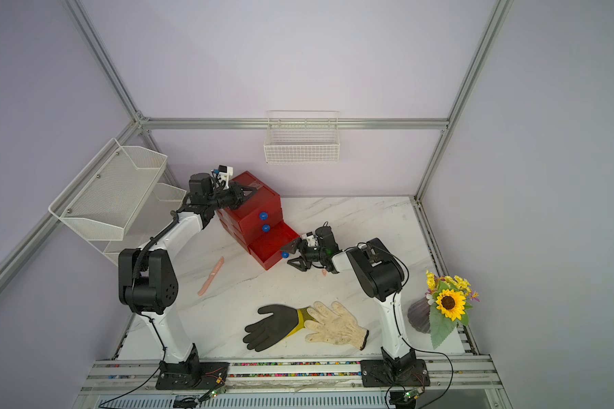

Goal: Place the fruit knives into the drawer by color
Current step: Open the drawer in the storage box, then pick up the fruit knife from the center of the board.

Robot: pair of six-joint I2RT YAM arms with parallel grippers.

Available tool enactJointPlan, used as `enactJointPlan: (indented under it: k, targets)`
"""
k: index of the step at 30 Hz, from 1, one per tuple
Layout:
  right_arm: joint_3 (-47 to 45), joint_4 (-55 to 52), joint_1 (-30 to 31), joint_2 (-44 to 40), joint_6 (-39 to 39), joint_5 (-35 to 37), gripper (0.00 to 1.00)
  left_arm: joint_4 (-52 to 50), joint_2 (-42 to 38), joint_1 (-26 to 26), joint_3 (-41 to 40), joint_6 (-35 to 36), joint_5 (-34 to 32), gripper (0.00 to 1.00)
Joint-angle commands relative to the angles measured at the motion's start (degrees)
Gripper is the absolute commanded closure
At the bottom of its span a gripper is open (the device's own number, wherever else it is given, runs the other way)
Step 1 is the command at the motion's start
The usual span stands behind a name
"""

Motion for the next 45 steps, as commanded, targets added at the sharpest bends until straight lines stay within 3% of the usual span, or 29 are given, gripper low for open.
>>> enactJointPlan:
  k: [1, 4, 5, 7, 10, 13, 16, 19, 23, 25, 28, 35, 45]
  targets:
    - [-1.6, -3.2, -0.8, -6.7, -2.5, -1.0, 0.15, -6.4, 1.5, 0.2, -1.1, -0.8, -0.3, 0.94]
    - [-3.7, -7.4, -2.1, -12.7, -4.3, -0.2, 0.16, -6.1, 1.0, -0.1, -0.5, -1.5, 0.2, 0.89]
    - [-4.0, -10.0, -2.7, -14.7, -5.7, 0.3, 0.16, -6.1, 0.9, -0.4, -0.1, -1.6, 0.4, 0.82]
    - [-3.1, -16.8, -3.8, -17.7, -10.0, 1.4, 0.18, -6.1, 0.8, -1.0, 1.3, -2.3, 1.3, 0.65]
    - [4.0, -37.8, -4.7, -19.5, -23.3, 7.5, 0.18, -9.5, 0.9, -2.9, 6.9, -0.3, 2.2, 0.34]
    - [15.5, -57.0, -4.7, -18.2, -36.4, 21.3, 0.16, -19.9, 1.1, -5.4, 15.6, 7.1, -0.5, 0.02]
    - [24.0, -69.6, -4.7, -15.6, -41.3, 35.6, 0.15, -30.6, 0.1, -7.8, 22.7, 14.5, -6.6, 0.0]
    - [29.8, -78.1, -4.7, -12.4, -44.2, 46.7, 0.14, -41.9, -3.0, -11.2, 26.3, 22.8, -19.6, 0.0]
    - [32.2, -83.6, -4.7, -9.4, -45.2, 55.7, 0.1, -52.3, -8.5, -16.7, 25.6, 30.4, -38.4, 0.0]
    - [31.5, -84.2, -4.7, -8.6, -45.4, 56.7, 0.1, -55.4, -10.8, -18.8, 23.2, 32.1, -43.5, 0.0]
    - [29.8, -84.9, -4.7, -6.9, -44.9, 56.1, 0.11, -56.7, -14.8, -20.3, 16.6, 33.0, -45.1, 0.0]
    - [26.0, -81.4, -4.7, -6.5, -43.8, 53.2, 0.24, -54.1, -22.8, -20.7, 3.5, 31.5, -44.7, 0.0]
    - [31.0, -82.6, -3.5, 0.0, -43.3, 52.4, 0.27, -52.1, -23.3, -20.6, -0.3, 31.0, -40.7, 0.0]
